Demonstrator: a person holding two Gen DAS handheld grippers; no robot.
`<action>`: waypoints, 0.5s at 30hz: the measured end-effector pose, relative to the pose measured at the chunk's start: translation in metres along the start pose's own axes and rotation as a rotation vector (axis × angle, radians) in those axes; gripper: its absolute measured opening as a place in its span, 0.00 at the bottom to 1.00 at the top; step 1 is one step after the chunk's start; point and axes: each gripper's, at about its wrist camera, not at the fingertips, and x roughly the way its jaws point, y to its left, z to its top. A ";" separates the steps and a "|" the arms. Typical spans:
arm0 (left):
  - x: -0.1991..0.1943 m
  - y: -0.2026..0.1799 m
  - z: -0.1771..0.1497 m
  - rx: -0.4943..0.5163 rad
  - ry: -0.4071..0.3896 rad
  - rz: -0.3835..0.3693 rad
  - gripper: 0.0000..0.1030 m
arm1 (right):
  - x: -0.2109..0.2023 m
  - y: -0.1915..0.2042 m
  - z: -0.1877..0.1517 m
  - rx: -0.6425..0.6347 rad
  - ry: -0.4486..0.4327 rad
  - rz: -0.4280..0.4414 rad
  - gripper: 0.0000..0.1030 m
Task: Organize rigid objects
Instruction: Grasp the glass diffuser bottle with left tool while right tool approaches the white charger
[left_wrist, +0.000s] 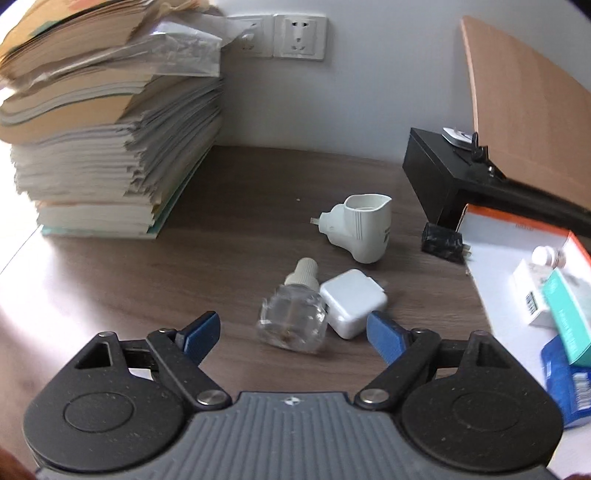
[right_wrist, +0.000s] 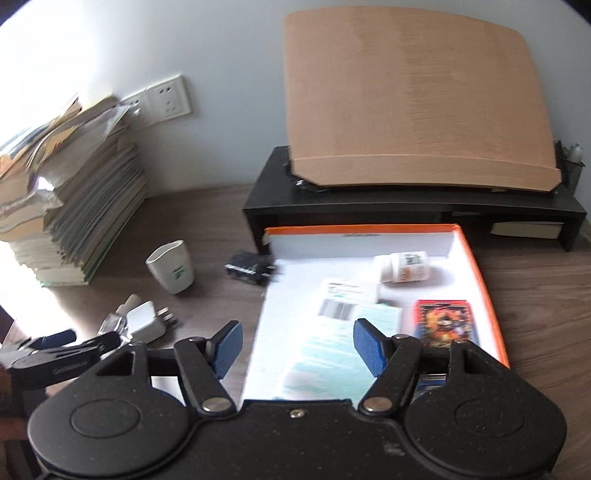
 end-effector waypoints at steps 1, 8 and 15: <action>0.003 0.000 0.001 0.009 -0.001 -0.010 0.86 | 0.001 0.004 0.000 -0.005 0.004 0.000 0.78; 0.026 0.014 0.002 0.038 -0.009 -0.100 0.79 | 0.008 0.022 -0.003 -0.020 0.030 -0.019 0.78; 0.028 0.031 -0.003 0.041 -0.014 -0.199 0.69 | 0.018 0.034 -0.005 -0.023 0.057 -0.024 0.78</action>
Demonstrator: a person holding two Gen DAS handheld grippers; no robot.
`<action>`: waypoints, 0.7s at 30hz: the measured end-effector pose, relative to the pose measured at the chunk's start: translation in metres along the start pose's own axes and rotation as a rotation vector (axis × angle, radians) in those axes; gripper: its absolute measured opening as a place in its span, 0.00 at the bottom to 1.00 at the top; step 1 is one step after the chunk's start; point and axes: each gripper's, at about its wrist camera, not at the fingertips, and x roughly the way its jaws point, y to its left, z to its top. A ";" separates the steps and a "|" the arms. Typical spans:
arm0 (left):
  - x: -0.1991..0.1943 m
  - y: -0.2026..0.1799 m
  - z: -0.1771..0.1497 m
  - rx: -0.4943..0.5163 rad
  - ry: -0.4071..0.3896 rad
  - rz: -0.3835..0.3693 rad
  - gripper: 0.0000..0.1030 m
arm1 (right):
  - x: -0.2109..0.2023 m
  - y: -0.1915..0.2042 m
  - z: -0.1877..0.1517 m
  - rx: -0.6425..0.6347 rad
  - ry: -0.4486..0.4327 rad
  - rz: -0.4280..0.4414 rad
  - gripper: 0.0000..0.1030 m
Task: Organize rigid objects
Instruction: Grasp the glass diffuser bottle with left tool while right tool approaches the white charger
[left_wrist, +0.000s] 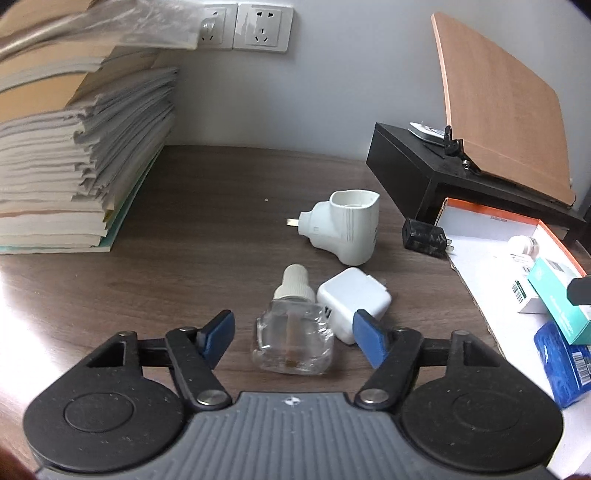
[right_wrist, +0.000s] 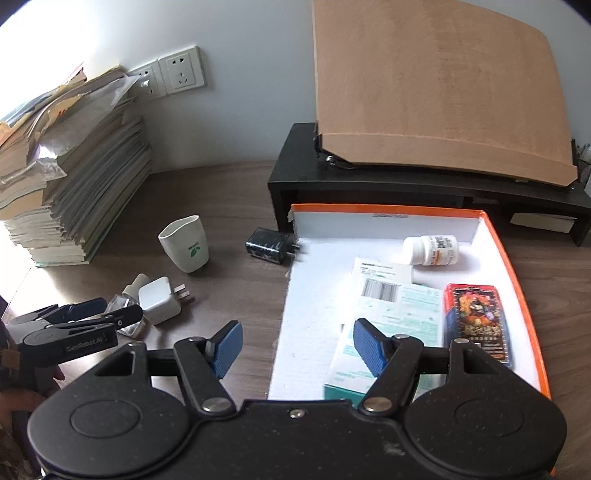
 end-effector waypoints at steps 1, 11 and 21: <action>0.001 0.002 0.000 0.000 0.005 0.003 0.66 | 0.002 0.002 0.000 -0.003 0.002 0.003 0.78; 0.014 0.001 0.001 0.044 0.020 -0.003 0.49 | 0.031 0.047 0.002 -0.091 0.047 0.104 0.78; -0.009 0.031 0.001 -0.074 0.008 0.036 0.48 | 0.078 0.101 0.006 -0.224 0.069 0.210 0.85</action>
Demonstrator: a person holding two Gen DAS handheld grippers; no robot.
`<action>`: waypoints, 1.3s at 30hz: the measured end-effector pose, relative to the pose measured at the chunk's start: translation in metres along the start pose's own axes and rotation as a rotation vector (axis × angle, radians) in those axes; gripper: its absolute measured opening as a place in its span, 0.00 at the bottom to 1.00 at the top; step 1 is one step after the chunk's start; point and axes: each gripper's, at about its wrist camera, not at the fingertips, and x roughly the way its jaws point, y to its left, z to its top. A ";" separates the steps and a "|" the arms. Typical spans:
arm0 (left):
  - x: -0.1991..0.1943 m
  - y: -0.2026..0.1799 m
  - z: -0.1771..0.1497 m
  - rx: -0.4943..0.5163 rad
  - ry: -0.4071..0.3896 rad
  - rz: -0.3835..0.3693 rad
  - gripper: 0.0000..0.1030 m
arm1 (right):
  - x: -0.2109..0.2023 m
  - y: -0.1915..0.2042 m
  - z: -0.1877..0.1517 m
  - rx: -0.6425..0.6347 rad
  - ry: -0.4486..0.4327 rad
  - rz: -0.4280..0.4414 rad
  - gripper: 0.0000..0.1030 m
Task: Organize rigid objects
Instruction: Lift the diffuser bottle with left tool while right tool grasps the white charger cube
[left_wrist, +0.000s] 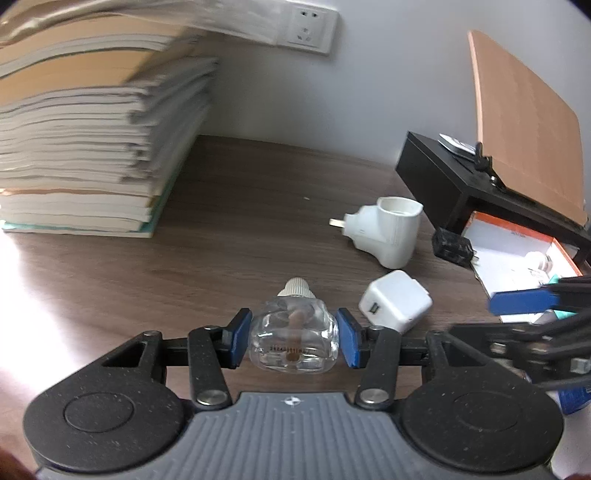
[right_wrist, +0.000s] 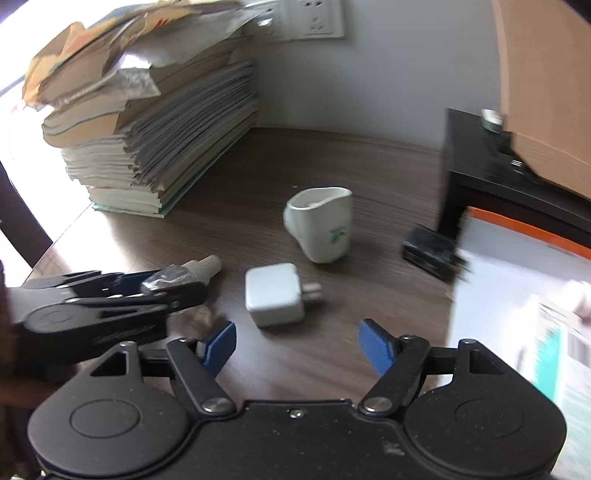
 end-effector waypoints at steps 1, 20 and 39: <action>-0.003 0.003 0.000 -0.004 -0.004 0.004 0.48 | 0.007 0.003 0.002 -0.009 0.001 0.008 0.85; -0.032 0.008 0.007 -0.078 -0.059 0.008 0.48 | 0.036 0.019 0.014 -0.069 -0.017 0.007 0.68; -0.068 -0.110 0.020 -0.017 -0.094 -0.105 0.48 | -0.108 -0.061 -0.024 0.102 -0.143 -0.109 0.68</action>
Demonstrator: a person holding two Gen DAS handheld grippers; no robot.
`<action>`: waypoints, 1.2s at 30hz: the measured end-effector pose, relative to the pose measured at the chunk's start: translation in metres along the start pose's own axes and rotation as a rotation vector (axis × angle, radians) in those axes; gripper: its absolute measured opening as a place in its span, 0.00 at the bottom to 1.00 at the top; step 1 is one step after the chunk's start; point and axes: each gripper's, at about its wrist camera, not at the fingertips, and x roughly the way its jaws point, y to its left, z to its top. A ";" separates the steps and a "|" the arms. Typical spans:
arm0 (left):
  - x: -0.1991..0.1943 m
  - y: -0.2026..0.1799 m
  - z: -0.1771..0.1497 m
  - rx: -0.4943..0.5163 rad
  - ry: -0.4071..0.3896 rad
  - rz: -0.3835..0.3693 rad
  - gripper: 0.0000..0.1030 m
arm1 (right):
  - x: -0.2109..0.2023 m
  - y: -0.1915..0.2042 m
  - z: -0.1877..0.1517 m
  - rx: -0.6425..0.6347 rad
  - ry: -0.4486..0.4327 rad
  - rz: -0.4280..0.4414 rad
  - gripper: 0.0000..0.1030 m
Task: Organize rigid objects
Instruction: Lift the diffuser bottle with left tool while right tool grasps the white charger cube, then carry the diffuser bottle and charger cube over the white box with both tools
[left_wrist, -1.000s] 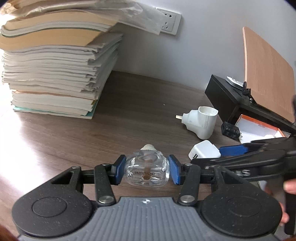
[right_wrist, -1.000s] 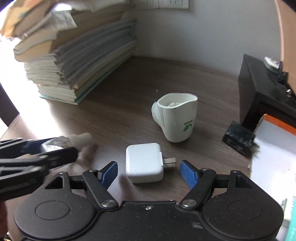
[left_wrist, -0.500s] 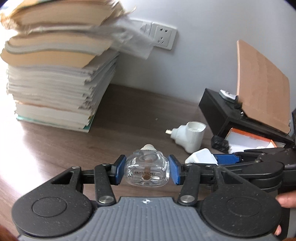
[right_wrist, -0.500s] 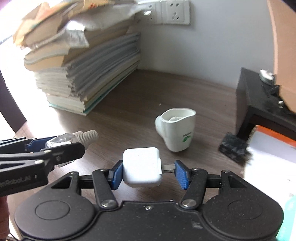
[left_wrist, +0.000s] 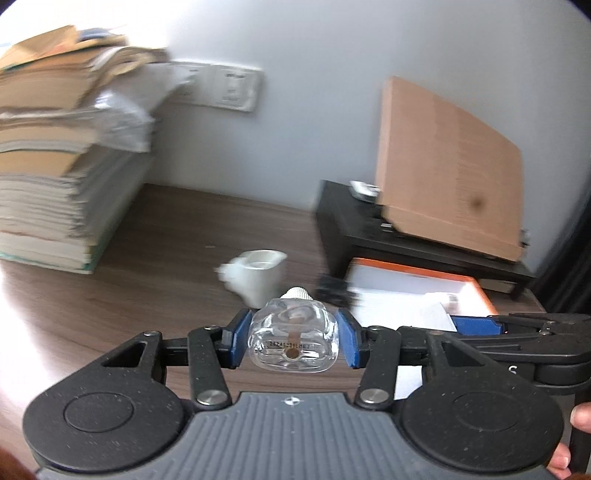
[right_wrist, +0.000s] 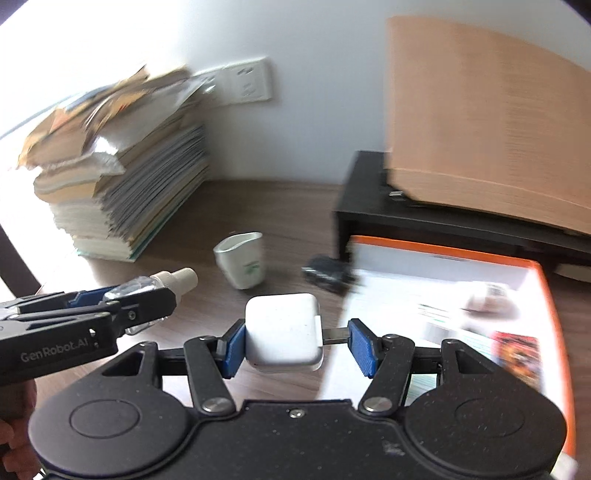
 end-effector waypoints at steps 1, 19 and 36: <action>0.000 -0.009 0.000 0.005 0.000 -0.014 0.48 | -0.009 -0.009 -0.002 0.013 -0.011 -0.012 0.68; 0.021 -0.131 -0.003 0.077 0.042 -0.167 0.48 | -0.101 -0.134 -0.039 0.209 -0.130 -0.209 0.68; 0.029 -0.154 0.007 0.093 0.023 -0.127 0.49 | -0.094 -0.142 -0.027 0.201 -0.136 -0.156 0.68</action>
